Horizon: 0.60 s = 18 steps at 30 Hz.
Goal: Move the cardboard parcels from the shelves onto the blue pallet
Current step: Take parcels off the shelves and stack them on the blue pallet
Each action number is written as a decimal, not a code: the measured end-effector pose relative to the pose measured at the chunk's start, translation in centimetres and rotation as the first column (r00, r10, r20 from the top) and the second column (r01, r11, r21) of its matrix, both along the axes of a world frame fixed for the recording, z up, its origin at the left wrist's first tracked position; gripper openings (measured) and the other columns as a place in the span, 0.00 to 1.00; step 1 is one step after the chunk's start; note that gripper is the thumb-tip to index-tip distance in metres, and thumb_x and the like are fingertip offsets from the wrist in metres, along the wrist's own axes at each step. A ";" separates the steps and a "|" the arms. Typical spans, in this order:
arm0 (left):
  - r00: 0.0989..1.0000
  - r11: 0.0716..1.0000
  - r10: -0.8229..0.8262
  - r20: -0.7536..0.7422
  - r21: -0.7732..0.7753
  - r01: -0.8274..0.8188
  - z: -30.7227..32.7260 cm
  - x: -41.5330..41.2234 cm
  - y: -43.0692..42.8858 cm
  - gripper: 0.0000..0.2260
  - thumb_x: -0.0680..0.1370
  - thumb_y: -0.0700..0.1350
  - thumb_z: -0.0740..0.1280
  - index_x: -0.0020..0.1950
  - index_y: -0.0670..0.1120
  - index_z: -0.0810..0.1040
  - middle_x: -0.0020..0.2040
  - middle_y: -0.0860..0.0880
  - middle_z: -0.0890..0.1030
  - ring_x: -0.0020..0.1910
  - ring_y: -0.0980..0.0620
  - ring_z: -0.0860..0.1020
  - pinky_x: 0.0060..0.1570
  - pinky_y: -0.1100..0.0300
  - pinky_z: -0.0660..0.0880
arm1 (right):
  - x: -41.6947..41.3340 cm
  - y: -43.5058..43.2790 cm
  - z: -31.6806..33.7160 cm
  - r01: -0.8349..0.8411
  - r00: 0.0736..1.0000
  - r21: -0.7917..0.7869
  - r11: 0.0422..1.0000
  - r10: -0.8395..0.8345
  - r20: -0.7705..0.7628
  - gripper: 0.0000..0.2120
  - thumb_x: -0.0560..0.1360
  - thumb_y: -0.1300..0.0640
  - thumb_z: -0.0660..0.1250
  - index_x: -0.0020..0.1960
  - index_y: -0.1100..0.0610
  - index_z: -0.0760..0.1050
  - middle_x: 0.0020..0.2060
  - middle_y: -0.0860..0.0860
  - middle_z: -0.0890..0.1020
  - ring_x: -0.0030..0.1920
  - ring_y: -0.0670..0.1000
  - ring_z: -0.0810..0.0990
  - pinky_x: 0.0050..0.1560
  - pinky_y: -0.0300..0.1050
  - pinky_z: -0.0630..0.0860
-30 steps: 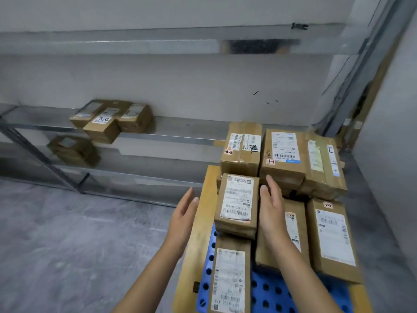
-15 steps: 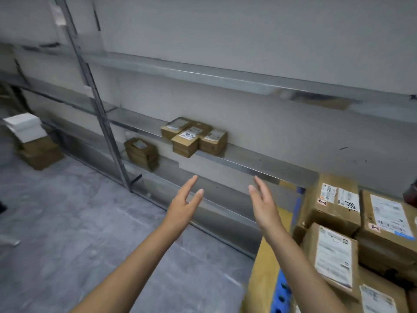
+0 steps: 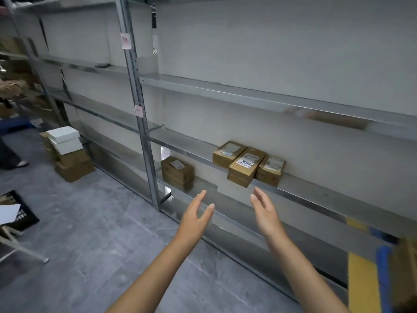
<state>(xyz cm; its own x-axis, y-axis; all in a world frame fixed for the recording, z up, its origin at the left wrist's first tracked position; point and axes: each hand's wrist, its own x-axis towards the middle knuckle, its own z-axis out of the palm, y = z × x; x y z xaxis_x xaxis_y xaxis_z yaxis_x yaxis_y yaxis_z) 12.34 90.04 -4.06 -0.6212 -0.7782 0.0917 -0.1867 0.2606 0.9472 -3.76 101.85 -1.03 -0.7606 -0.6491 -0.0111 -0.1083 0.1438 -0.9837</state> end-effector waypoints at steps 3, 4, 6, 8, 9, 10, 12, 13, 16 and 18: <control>1.000 0.999 -0.024 0.019 -0.028 0.025 0.0 -1.0 -3.5 0.25 0.81 0.55 0.64 0.77 0.57 0.63 0.77 0.59 0.63 0.76 0.61 0.60 0.75 0.58 0.59 | -1.4 -2.8 -0.4 0.016 1.000 -0.003 1.000 -0.016 -0.005 0.22 0.81 0.48 0.60 0.74 0.47 0.64 0.73 0.44 0.68 0.71 0.44 0.66 0.65 0.41 0.62; 0.998 0.998 -0.040 0.038 -0.051 0.042 0.0 -1.5 -4.6 0.26 0.81 0.54 0.64 0.78 0.57 0.62 0.77 0.59 0.62 0.76 0.61 0.59 0.75 0.59 0.58 | -2.0 -3.7 -0.6 0.015 1.000 0.009 1.000 -0.015 -0.017 0.22 0.81 0.47 0.60 0.74 0.46 0.64 0.73 0.44 0.67 0.72 0.45 0.65 0.67 0.42 0.62; 0.992 0.990 -0.084 0.090 -0.107 0.094 -0.2 -2.8 -7.0 0.27 0.81 0.54 0.64 0.79 0.57 0.60 0.78 0.60 0.60 0.77 0.63 0.56 0.75 0.61 0.56 | -3.6 -5.5 -1.1 -0.006 0.998 0.059 0.998 0.009 -0.054 0.24 0.80 0.46 0.61 0.75 0.44 0.63 0.74 0.45 0.66 0.74 0.47 0.63 0.69 0.46 0.61; 0.978 0.969 -0.135 0.158 -0.184 0.163 -0.2 -4.4 -9.6 0.29 0.81 0.55 0.64 0.79 0.58 0.57 0.79 0.61 0.57 0.77 0.65 0.53 0.75 0.61 0.54 | -5.6 -7.4 -1.6 -0.044 0.995 0.109 0.993 0.053 -0.083 0.25 0.79 0.45 0.62 0.75 0.44 0.62 0.75 0.45 0.64 0.75 0.48 0.62 0.69 0.46 0.61; 0.965 0.948 -0.155 0.210 -0.243 0.205 -0.2 -5.4 -11.0 0.30 0.81 0.56 0.64 0.80 0.59 0.56 0.79 0.61 0.55 0.77 0.65 0.50 0.76 0.61 0.53 | -6.7 -8.4 -1.8 -0.059 0.993 0.128 0.990 0.072 -0.094 0.27 0.79 0.45 0.64 0.75 0.44 0.61 0.75 0.45 0.64 0.75 0.48 0.61 0.69 0.46 0.61; 0.946 0.915 -0.167 0.277 -0.313 0.253 -0.1 -6.4 -12.6 0.31 0.81 0.57 0.63 0.80 0.59 0.53 0.80 0.61 0.53 0.78 0.65 0.48 0.76 0.60 0.52 | -7.9 -9.5 -2.1 -0.070 0.991 0.151 0.986 0.087 -0.103 0.28 0.78 0.46 0.65 0.76 0.45 0.61 0.76 0.46 0.63 0.75 0.48 0.61 0.69 0.46 0.60; 0.895 0.818 -0.166 0.414 -0.449 0.360 0.1 -8.6 -15.6 0.32 0.81 0.59 0.61 0.81 0.58 0.49 0.80 0.61 0.49 0.76 0.68 0.42 0.76 0.63 0.46 | -10.2 -11.9 -2.4 -0.090 0.986 0.204 0.975 0.116 -0.119 0.30 0.78 0.47 0.67 0.76 0.46 0.60 0.76 0.46 0.61 0.76 0.49 0.59 0.72 0.49 0.60; 0.870 0.762 -0.157 0.468 -0.504 0.408 0.2 -9.8 -17.1 0.33 0.81 0.59 0.61 0.81 0.57 0.48 0.80 0.62 0.47 0.73 0.73 0.37 0.74 0.68 0.41 | -11.3 -13.2 -2.6 -0.099 0.982 0.225 0.969 0.132 -0.134 0.31 0.77 0.48 0.67 0.77 0.46 0.59 0.77 0.46 0.60 0.76 0.49 0.59 0.73 0.49 0.59; 0.812 0.633 -0.139 0.567 -0.580 0.513 0.9 -13.4 -21.2 0.34 0.81 0.59 0.60 0.81 0.54 0.47 0.80 0.60 0.46 0.69 0.76 0.31 0.71 0.73 0.35 | -14.3 -17.6 -3.1 -0.115 0.965 0.276 0.954 0.174 -0.197 0.33 0.77 0.50 0.68 0.77 0.47 0.57 0.77 0.46 0.59 0.76 0.47 0.57 0.73 0.46 0.57; 0.781 0.569 -0.123 0.613 -0.601 0.562 1.0 -15.7 -23.7 0.34 0.82 0.58 0.60 0.82 0.51 0.47 0.81 0.56 0.46 0.76 0.67 0.38 0.76 0.64 0.39 | -16.1 -20.5 -3.5 -0.116 0.955 0.290 0.950 0.187 -0.229 0.33 0.77 0.51 0.68 0.77 0.49 0.58 0.77 0.47 0.60 0.76 0.47 0.57 0.72 0.43 0.55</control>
